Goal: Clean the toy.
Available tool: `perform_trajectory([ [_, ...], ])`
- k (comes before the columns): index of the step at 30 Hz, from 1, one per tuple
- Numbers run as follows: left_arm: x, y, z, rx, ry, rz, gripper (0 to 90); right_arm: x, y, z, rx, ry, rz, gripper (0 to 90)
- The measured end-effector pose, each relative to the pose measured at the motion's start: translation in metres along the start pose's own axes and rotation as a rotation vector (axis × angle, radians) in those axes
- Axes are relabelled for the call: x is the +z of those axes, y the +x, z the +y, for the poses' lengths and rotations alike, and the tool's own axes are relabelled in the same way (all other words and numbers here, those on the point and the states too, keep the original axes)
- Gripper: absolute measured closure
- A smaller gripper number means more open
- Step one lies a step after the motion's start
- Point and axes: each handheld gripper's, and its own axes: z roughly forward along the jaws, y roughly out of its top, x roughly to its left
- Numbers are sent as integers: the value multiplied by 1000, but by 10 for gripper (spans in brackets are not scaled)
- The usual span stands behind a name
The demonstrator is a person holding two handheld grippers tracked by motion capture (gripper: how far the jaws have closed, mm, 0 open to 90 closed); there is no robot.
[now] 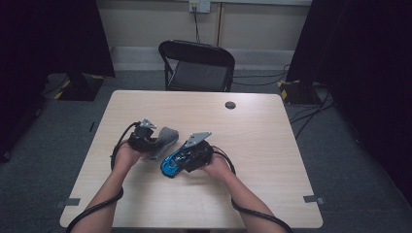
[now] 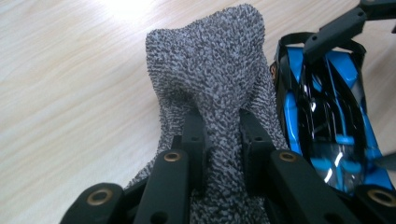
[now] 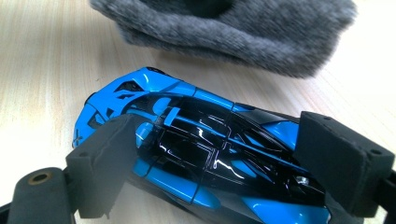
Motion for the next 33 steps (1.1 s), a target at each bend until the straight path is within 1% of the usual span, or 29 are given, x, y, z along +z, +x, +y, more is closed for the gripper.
perform_trajectory([
  [2,5,0,4,-3,-7,-3,759,0,0,0,0,0,0,127],
  [4,9,0,7,-2,-5,0,757,0,0,0,2,-1,0,127],
  [6,15,-1,11,8,-5,5,757,0,0,0,0,-6,2,128],
  [7,19,-2,12,1,-6,4,757,0,0,0,-2,-6,2,128],
  [8,22,-2,14,10,0,-2,756,0,0,0,0,-4,2,127],
  [10,27,-4,16,14,7,3,756,0,1,0,4,-3,3,128],
  [11,30,-5,17,14,12,-6,755,0,1,0,4,-3,2,127],
  [14,37,-9,18,22,10,-12,750,0,0,0,0,-4,3,127],
  [15,40,-10,18,29,8,-6,746,0,0,0,0,-5,3,128],
  [17,46,-13,17,32,13,-17,742,1,1,0,4,-3,3,127],
  [18,49,-15,16,40,21,-19,742,1,1,0,4,-4,3,127],
  [19,51,-16,15,40,22,-17,742,1,1,0,2,-7,3,127],
  [24,52,-19,13,4,15,-18,744,1,1,0,2,-7,3,127],
  [33,50,-23,14,32,42,-20,759,1,1,0,4,-2,5,127],
])
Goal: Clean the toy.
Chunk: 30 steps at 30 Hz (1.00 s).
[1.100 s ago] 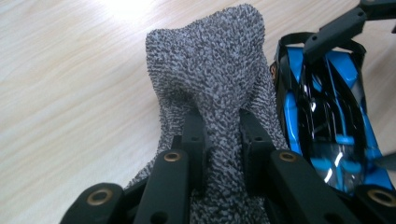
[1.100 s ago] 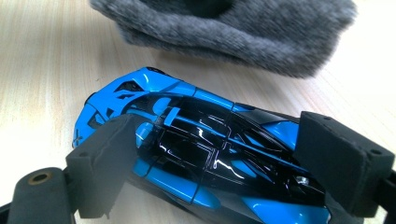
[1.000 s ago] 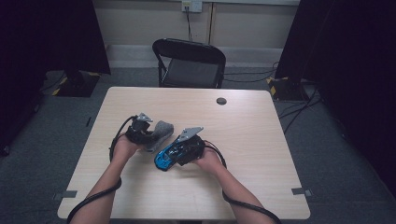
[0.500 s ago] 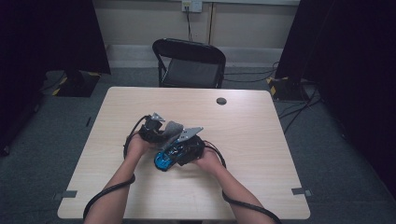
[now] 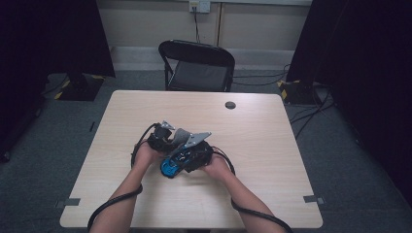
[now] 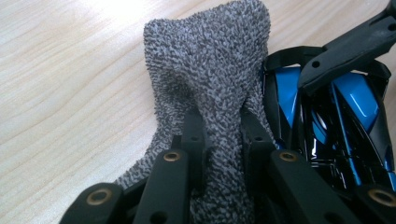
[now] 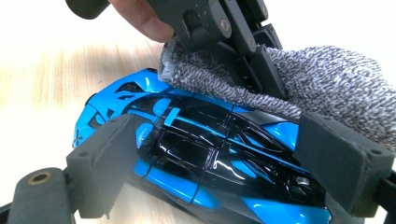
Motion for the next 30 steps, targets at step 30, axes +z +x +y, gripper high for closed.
perform_trajectory([
  [30,-18,5,-14,-4,34,-35,761,1,1,1,-7,9,11,130],
])
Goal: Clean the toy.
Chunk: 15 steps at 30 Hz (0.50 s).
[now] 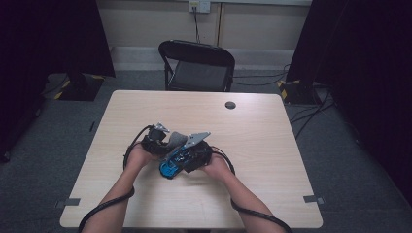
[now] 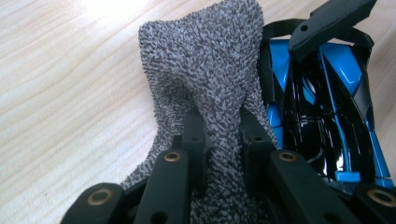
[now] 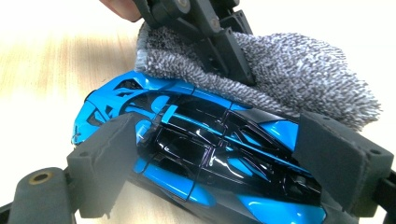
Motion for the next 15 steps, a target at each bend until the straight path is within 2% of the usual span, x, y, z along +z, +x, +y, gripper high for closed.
perform_trajectory([
  [15,-13,3,-14,-15,11,-6,761,2,1,1,2,0,12,121],
])
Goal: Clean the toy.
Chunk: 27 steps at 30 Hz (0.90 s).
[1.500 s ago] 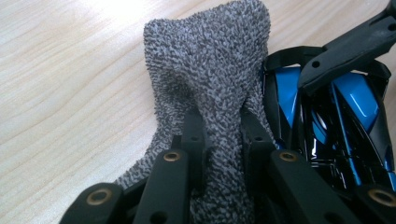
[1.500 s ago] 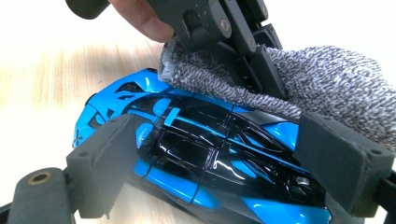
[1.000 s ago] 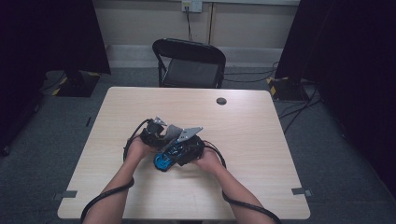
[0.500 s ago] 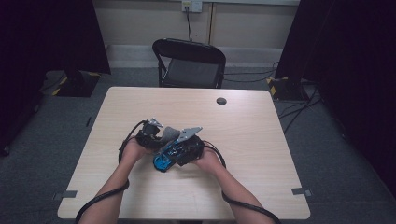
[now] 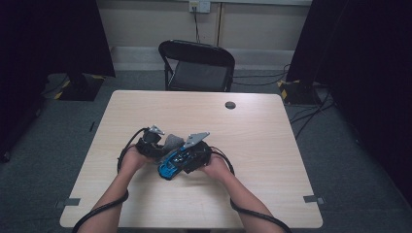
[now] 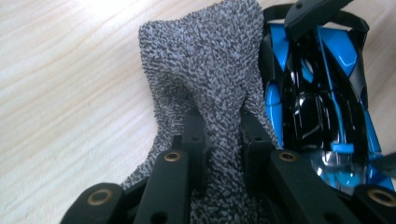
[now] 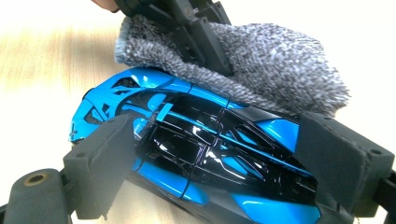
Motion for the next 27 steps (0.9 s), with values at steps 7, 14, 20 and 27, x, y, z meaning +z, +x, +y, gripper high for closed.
perform_trajectory([
  [7,-8,3,-10,0,5,-5,760,0,0,0,1,4,2,121],
  [14,-14,2,-19,-11,-1,-8,760,0,0,1,2,10,0,121],
  [20,-18,0,-26,-17,-5,-5,759,0,0,1,1,11,1,121],
  [27,-25,-2,-35,-17,-3,0,759,0,0,1,1,13,-1,121],
])
